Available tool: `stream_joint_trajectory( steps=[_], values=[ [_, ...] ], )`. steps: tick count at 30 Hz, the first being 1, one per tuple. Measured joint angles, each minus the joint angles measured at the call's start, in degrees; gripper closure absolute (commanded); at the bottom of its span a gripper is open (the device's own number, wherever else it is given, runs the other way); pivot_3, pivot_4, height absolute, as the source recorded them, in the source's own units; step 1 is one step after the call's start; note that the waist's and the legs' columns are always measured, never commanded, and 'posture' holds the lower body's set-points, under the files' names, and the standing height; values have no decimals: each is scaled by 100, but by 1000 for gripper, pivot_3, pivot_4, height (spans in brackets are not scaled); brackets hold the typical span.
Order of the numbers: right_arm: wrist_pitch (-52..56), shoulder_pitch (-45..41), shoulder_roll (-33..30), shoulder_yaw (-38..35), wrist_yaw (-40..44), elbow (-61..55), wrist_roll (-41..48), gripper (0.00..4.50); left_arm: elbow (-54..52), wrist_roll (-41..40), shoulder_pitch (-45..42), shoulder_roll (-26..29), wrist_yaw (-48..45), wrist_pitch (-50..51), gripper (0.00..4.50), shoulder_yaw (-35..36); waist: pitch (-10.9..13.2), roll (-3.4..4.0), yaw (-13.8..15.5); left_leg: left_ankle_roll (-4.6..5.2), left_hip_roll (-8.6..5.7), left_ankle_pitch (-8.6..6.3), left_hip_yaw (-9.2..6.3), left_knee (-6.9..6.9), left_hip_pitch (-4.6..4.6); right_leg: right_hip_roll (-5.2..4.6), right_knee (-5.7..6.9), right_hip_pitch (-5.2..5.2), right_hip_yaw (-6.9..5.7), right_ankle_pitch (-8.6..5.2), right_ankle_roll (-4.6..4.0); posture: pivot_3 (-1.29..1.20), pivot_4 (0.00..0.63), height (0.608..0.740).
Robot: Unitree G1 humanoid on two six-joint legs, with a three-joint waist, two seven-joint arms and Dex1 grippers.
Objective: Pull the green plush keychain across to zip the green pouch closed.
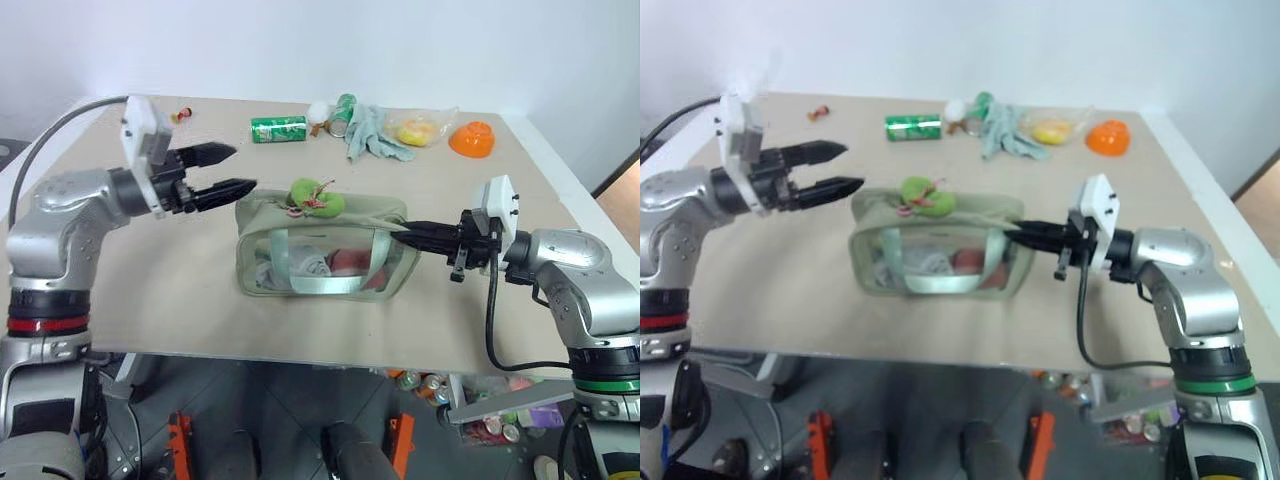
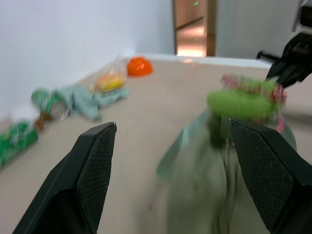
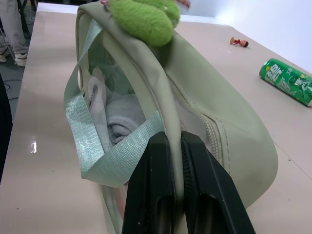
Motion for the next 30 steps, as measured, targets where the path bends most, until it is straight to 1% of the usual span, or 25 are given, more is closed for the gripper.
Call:
stream_joint_trajectory(
  steps=[2, 6, 7, 9, 11, 14, 16, 21, 24, 29, 30],
  values=[
    [-23, -26, 15, 14, 11, 33, -21, 4500, -353, -170, 513, 133, 25, 192, 699, 183, 0, 0, 0, 0, 2, 0, 0, 0, -1, 0, 0, 0, -1, 0, -2, 0, 150, 740],
    [-77, -72, 36, 25, 27, 106, -68, 4500, -1159, -563, 1194, 153, 292, 561, 699, 433, 0, 0, 22, -1, 2, 0, 0, 4, -1, -3, -1, 4, -3, -1, -4, 0, 150, 740],
    [-85, -79, 40, 27, 35, 128, -72, 4500, -1543, -710, 1433, 112, 460, 667, 699, 495, 0, 0, 18, -1, 1, 0, 4, 4, 2, -6, -2, 5, 1, -1, -3, 0, 150, 740],
    [-95, -92, 60, 28, 42, 195, -77, 4500, -1983, -845, 1691, -12, 617, 778, 699, 436, 0, 0, 19, -1, -2, 0, 5, 5, 5, -9, -2, 9, 1, 0, -3, 0, 150, 740],
    [-122, -105, 90, 47, 78, 206, -83, 4500, -2167, -900, 1785, -101, 774, 831, 699, 299, 0, -1, 19, 1, -1, 3, 3, 6, 10, -4, -2, 12, 0, 4, -8, 0, 150, 740],
    [-148, -116, 98, 97, 119, 240, -86, 4500, -2193, -896, 1784, -105, 965, 821, 699, 284, 0, 0, 13, 7, 1, 6, 3, 4, 23, 2, 0, 17, 0, 7, -16, 0, 150, 740],
    [-154, -135, 98, 106, 128, 258, -92, 4500, -2191, -851, 1784, -116, 1042, 786, 699, 182, 0, 0, 8, 8, 2, 7, 4, 4, 23, 3, 0, 18, 1, 1, -29, 0, 150, 740],
    [-156, -167, 97, 109, 129, 293, -90, 4500, -2081, -605, 1799, -284, 1145, 537, 699, -63, 0, 0, 12, 8, 1, 7, 5, 4, 21, 1, -1, 19, 3, 0, -24, 0, 150, 740],
    [-142, -166, 95, 109, 126, 286, -74, 4500, -1914, -415, 1800, -363, 1142, 385, 1490, -285, 0, 0, 12, 8, 1, 7, 4, 2, 20, 2, -1, 18, 3, 1, -22, 0, 150, 740],
    [28, -165, 69, 104, 117, 222, -25, 4500, -1784, -224, 1799, -443, 1123, 177, 3167, -383, 0, 0, 12, 8, 1, 7, 3, 1, 20, 2, -1, 18, 2, 1, -23, 0, 150, 740],
    [59, -161, 57, 98, 115, 211, -8, 4500, -1772, -204, 1798, -456, 1114, 145, 3567, -395, 0, 0, 12, 8, 1, 7, 4, 1, 20, 1, -2, 18, 3, 1, -22, 0, 150, 740]
  ],
)
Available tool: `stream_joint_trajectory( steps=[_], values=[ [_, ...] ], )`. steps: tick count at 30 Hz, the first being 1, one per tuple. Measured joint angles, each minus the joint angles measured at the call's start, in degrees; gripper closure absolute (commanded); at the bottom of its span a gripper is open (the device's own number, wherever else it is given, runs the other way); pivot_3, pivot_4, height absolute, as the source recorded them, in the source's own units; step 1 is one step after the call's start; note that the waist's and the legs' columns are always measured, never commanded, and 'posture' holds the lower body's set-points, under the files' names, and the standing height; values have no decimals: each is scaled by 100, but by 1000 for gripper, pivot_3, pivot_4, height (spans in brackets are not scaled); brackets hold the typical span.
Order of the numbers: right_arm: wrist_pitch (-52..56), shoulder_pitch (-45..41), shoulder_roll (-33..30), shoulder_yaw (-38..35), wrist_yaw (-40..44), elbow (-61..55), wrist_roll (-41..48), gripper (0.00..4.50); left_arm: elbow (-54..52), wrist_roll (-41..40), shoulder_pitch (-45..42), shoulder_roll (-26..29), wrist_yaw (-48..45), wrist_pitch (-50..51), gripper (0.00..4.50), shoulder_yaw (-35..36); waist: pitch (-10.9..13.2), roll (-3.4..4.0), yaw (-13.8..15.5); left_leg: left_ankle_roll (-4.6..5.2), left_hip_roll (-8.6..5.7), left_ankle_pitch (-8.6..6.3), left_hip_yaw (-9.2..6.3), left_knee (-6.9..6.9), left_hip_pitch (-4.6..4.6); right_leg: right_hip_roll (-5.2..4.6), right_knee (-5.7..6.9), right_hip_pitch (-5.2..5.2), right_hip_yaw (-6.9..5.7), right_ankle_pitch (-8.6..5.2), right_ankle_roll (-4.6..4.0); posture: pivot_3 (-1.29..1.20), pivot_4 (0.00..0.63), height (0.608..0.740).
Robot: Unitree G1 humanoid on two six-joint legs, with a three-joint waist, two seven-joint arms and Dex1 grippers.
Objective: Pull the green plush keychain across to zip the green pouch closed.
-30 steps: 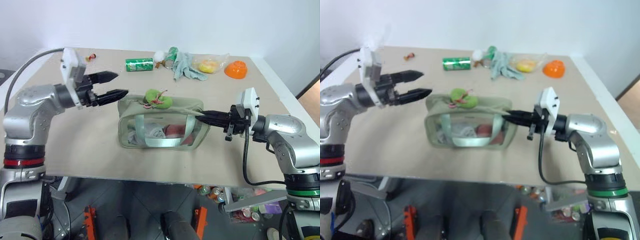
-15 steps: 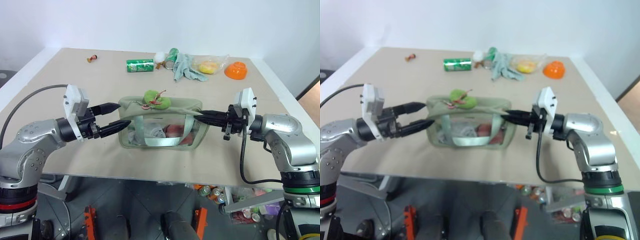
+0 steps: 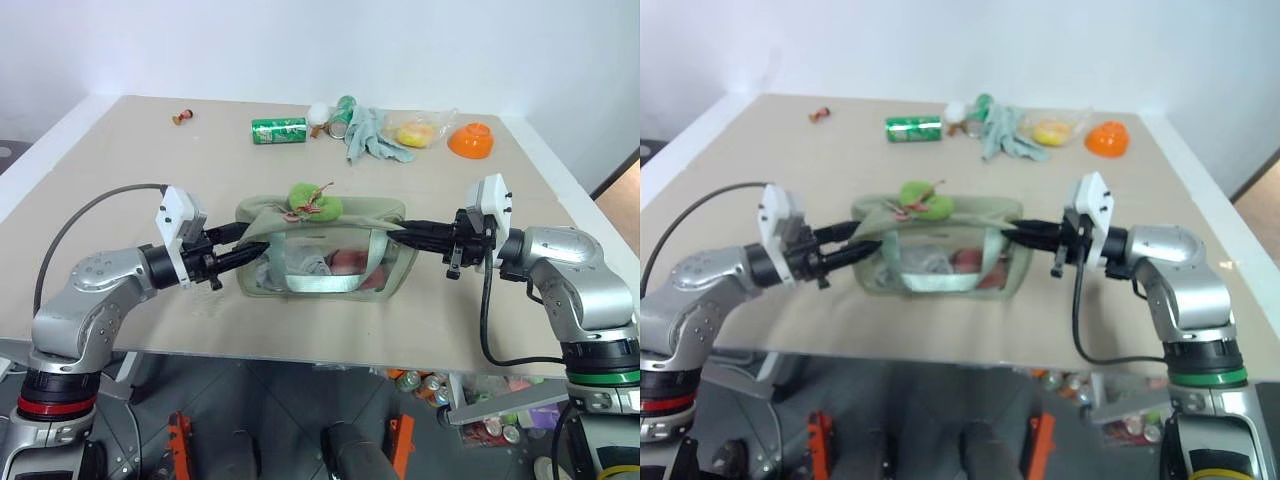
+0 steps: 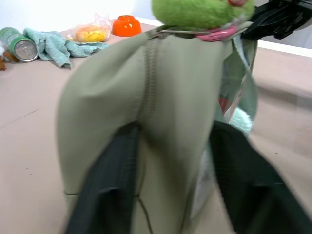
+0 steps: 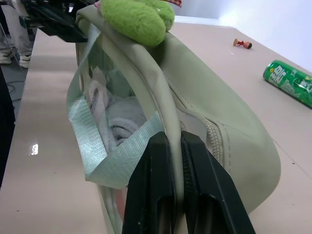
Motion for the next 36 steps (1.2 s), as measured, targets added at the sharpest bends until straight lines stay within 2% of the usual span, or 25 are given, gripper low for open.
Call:
stream_joint_trajectory(
  steps=[3, 7, 16, 20, 24, 28, 36],
  values=[
    [75, 35, -18, -20, -18, -62, 47, 4500, 45, 23, -2, -21, -24, -38, 4409, -44, 0, 0, 0, 0, 0, 0, 0, 0, -1, 0, -1, 0, 0, -1, 1, 0, 150, 740],
    [276, 85, -36, -89, -74, -152, 111, 4500, 90, 97, -45, -21, -43, -133, 4409, -120, 0, 0, 0, 0, 0, 0, 0, 0, -1, 0, 0, 1, 0, -1, 0, 0, 150, 740],
    [1253, 60, -474, -209, -121, -532, 564, 1368, 196, 188, -59, -18, -119, -261, 4500, -146, 0, 1, 4, 0, -1, 0, -2, -2, -2, -1, -1, -2, -1, -2, 2, 0, 150, 740],
    [1501, -358, -597, -461, -319, -890, 771, 41, 206, 235, -76, -8, -149, -273, 4500, -146, 2, 3, 2, 0, -1, 0, 0, -3, -1, 0, -1, -3, 0, -2, 0, 0, 150, 740],
    [1494, -892, -281, -329, -652, -1405, 836, 41, 229, 242, -104, -4, -153, -269, 4500, -163, 2, 3, -2, 0, 0, 0, -2, -3, -1, 1, 0, -4, -1, -3, -3, 0, 150, 740],
    [1550, -1147, 241, 241, -926, -1842, 829, 41, 217, 234, -122, -18, -155, -265, 4500, -202, 1, 3, 15, 0, -2, 0, -4, -3, -11, -6, -3, -6, -4, -6, 3, 0, 150, 740],
    [971, -1283, 611, 844, -1002, -1660, 129, 41, 179, 228, -133, -92, -70, -238, 4500, -211, 1, 3, 15, 0, -13, 0, -4, -3, -32, -22, -4, -22, -10, -3, 17, 0, 150, 740]
  ],
)
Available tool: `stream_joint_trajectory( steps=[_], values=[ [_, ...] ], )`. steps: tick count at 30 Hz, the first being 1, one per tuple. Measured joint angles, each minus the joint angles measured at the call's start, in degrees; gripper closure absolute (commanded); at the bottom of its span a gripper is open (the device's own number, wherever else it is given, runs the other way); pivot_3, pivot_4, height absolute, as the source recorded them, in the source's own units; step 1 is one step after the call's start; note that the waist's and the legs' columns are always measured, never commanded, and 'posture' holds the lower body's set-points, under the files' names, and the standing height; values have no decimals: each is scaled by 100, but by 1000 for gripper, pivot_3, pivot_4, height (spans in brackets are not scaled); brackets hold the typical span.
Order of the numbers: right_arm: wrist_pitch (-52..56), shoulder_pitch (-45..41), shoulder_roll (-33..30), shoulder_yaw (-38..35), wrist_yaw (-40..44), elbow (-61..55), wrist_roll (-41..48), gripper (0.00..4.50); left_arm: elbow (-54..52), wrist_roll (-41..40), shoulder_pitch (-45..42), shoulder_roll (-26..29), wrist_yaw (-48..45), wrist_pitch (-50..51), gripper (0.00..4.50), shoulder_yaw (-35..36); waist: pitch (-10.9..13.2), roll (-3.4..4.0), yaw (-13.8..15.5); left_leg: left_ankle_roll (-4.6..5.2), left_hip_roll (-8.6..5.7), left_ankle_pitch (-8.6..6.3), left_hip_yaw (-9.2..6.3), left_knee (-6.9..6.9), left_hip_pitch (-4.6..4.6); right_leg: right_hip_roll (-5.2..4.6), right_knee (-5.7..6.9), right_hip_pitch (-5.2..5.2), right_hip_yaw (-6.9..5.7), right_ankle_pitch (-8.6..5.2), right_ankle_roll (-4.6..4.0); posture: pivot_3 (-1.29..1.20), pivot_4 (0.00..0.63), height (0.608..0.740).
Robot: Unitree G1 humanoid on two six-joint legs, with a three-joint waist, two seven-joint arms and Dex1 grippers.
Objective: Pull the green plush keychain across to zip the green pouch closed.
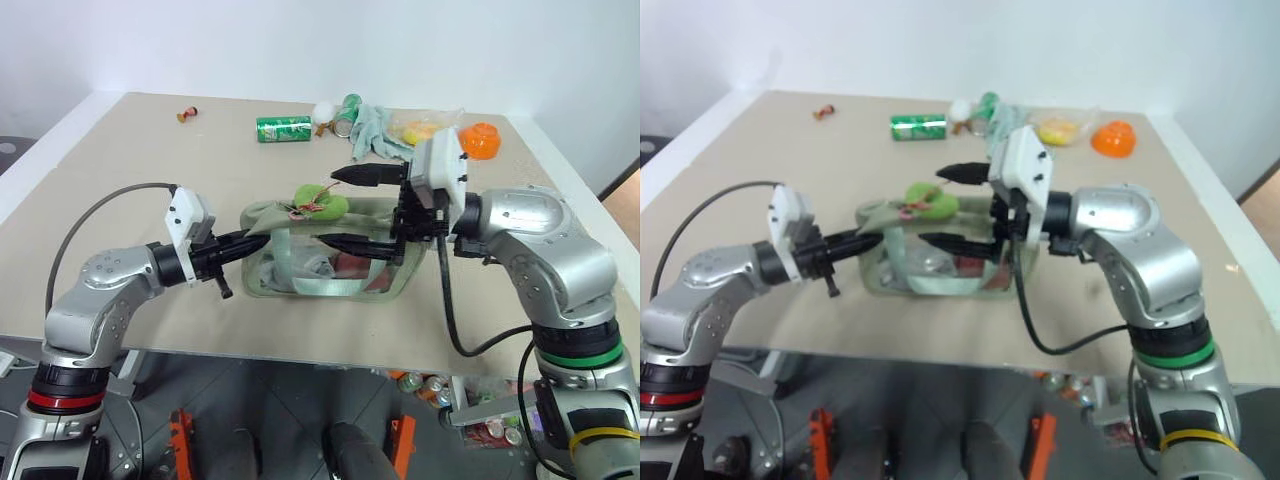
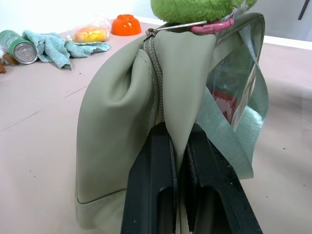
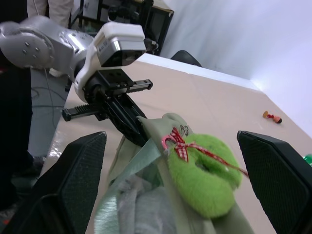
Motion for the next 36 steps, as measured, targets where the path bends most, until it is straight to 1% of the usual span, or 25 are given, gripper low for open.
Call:
stream_joint_trajectory(
  steps=[10, 11, 12, 13, 17, 19, 20, 21, 22, 23, 32, 36],
  values=[
    [-539, -49, 133, 217, 156, 690, -543, 41, -60, 0, 1, -33, 86, 21, 4500, -23, 0, 0, 0, 0, -1, 0, 0, 1, -1, -2, 0, 0, 0, 0, 0, 0, 150, 740],
    [-586, -49, 148, 220, 165, 749, -585, 578, -71, 0, 1, -36, 95, 26, 4500, -25, 0, 0, 0, 0, -1, 0, 0, 1, -1, -1, 0, 0, -1, 1, 0, 0, 150, 740],
    [-619, -49, 150, 231, 172, 793, -616, 752, -84, 0, 5, -37, 99, 30, 4500, -25, 0, 0, 0, 0, -2, 0, 0, 1, -2, -2, 0, 0, -1, 1, 0, 0, 150, 740],
    [-656, -49, 154, 245, 180, 844, -653, 1237, -99, 0, 12, -39, 106, 33, 4500, -26, 0, 0, 0, 0, -2, 0, 0, 1, -2, -2, 0, 0, 0, 1, -1, 0, 150, 740],
    [-721, -49, 180, 275, 234, 900, -698, 2649, -103, -1, 17, -41, 137, 34, 4500, -28, 0, 0, 0, 0, -3, 0, -1, 1, -2, -3, 0, 0, 0, 1, 0, 0, 150, 740],
    [-724, -49, 180, 275, 241, 900, -698, 3267, -103, -1, 18, -41, 145, 34, 4500, -29, 0, 0, 0, 0, -3, 0, -1, 1, -2, -3, 0, 0, -1, 1, 0, 0, 150, 740],
    [-724, -49, 180, 275, 241, 900, -698, 3689, -103, -1, 18, -41, 150, 34, 4500, -31, 0, 0, 0, 0, -3, 0, -1, 1, -2, -2, 0, 0, -1, 1, 0, 0, 150, 740],
    [-724, -49, 181, 275, 241, 900, -697, 3947, -103, -1, 18, -41, 151, 34, 4500, -32, 0, 0, 0, 0, -3, 0, -1, 1, -2, -3, 0, 0, -1, 1, 0, 0, 150, 740],
    [-724, -48, 181, 275, 241, 900, -696, 4318, -103, 0, 18, -41, 153, 34, 4500, -36, 0, 0, 0, 0, -3, 0, -1, 1, -2, -2, 0, 0, -1, 1, 0, 0, 150, 740],
    [-724, -48, 181, 275, 241, 899, -696, 4480, -105, 1, 20, -41, 155, 34, 4500, -38, 0, 0, 0, 0, -3, 0, -1, 1, -2, -2, 0, 0, -1, 1, 0, 0, 150, 740],
    [-821, 29, 137, 244, 240, 898, -701, 4480, -129, -14, 39, -41, 185, 48, 4500, -37, 0, 0, 1, 0, -3, 0, -1, 1, -2, -3, 0, 0, -1, 1, 0, 0, 150, 740],
    [-1015, 28, -32, -70, 212, 1057, -748, 4480, -134, -27, 39, -38, 183, 52, 4500, -37, 0, 0, 1, 0, -7, 0, -1, 1, -2, -6, -1, 1, -1, 0, 1, 0, 150, 740]
  ],
)
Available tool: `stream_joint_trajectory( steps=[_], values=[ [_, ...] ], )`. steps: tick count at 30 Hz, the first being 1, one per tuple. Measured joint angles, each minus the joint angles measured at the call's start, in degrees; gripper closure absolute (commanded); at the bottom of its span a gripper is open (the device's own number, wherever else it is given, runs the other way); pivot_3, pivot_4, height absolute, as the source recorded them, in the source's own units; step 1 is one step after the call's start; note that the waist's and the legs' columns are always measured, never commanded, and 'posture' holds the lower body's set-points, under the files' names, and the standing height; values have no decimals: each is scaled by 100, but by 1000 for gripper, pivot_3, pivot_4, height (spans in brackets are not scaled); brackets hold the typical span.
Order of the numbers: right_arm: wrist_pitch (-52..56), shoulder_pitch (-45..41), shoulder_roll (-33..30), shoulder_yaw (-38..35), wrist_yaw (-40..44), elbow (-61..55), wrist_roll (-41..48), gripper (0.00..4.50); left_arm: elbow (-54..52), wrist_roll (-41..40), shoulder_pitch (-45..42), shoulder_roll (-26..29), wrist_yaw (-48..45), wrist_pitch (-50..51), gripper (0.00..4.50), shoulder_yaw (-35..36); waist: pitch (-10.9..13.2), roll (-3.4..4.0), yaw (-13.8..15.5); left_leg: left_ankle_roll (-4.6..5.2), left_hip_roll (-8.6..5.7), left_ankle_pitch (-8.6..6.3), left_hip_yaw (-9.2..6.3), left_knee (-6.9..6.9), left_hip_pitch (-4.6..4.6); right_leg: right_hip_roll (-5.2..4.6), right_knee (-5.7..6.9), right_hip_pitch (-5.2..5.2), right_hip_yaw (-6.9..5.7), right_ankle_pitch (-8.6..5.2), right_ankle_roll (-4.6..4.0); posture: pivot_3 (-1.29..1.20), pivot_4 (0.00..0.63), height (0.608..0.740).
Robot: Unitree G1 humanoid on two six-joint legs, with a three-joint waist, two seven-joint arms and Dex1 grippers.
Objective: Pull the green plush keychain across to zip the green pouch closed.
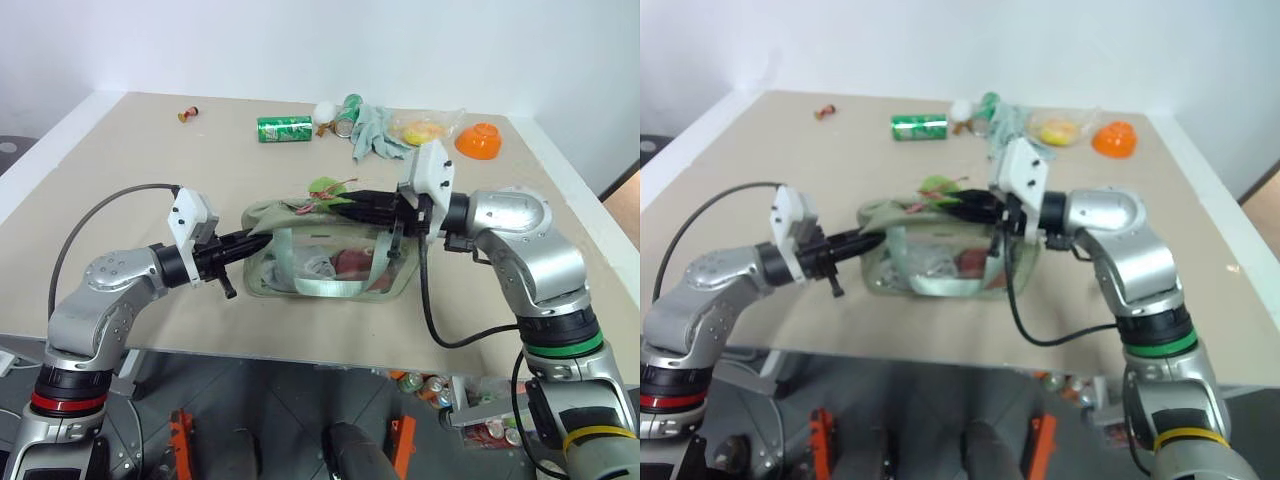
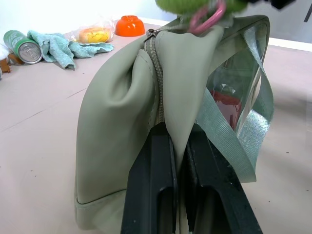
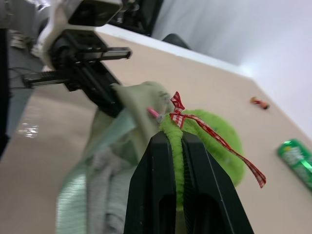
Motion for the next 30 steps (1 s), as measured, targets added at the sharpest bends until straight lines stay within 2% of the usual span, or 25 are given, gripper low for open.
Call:
stream_joint_trajectory(
  steps=[11, 30],
  values=[
    [-690, 288, -724, -231, 158, 332, -59, 4480, -37, -20, -181, -4, -29, -24, 4500, -195, 0, 0, -4, 1, -3, 0, 0, -5, -2, -2, -2, -2, 1, -2, 4, 0, 150, 740],
    [-1306, 239, -1088, -263, 25, 641, -7, 4480, -15, -8, -397, -2, 15, -31, 4500, -382, 0, 0, 5, 1, -45, 0, 0, 0, -9, -45, -4, 3, 1, -10, 23, 0, 150, 740]
  ],
)
